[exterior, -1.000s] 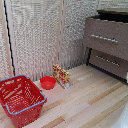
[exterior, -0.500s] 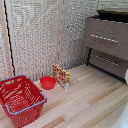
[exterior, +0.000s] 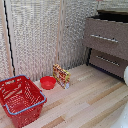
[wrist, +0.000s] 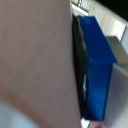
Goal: Compassionately, move the pinch receptors towards pink recepticle. Embrace the recepticle delicately and rise accordingly. Progress forward guided by applied tension and move towards the highest section of the storage unit. Place the recepticle delicately and shut the storage unit.
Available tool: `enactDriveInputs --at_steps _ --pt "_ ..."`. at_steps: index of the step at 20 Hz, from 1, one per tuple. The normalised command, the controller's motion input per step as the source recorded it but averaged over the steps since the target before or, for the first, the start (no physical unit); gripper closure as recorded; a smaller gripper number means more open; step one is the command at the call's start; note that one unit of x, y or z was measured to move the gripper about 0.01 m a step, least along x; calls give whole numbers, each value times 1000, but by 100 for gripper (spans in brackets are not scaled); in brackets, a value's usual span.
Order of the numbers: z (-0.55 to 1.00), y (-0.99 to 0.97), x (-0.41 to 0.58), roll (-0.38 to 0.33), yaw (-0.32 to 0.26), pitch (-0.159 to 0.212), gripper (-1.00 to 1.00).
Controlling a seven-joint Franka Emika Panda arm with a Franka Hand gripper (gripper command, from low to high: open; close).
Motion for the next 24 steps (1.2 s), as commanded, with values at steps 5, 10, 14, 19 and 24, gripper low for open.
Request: enactDriveInputs --at_steps 5,10,14,19,24 --pt "-28 -623 -86 16 -207 48 100" --pt "-203 -532 -145 65 -180 3 100" --pt "-351 -450 -99 68 -108 8 100" --pt "-334 -207 -75 40 -33 62 -100" --pt "-242 29 -173 0 0 51 -100"
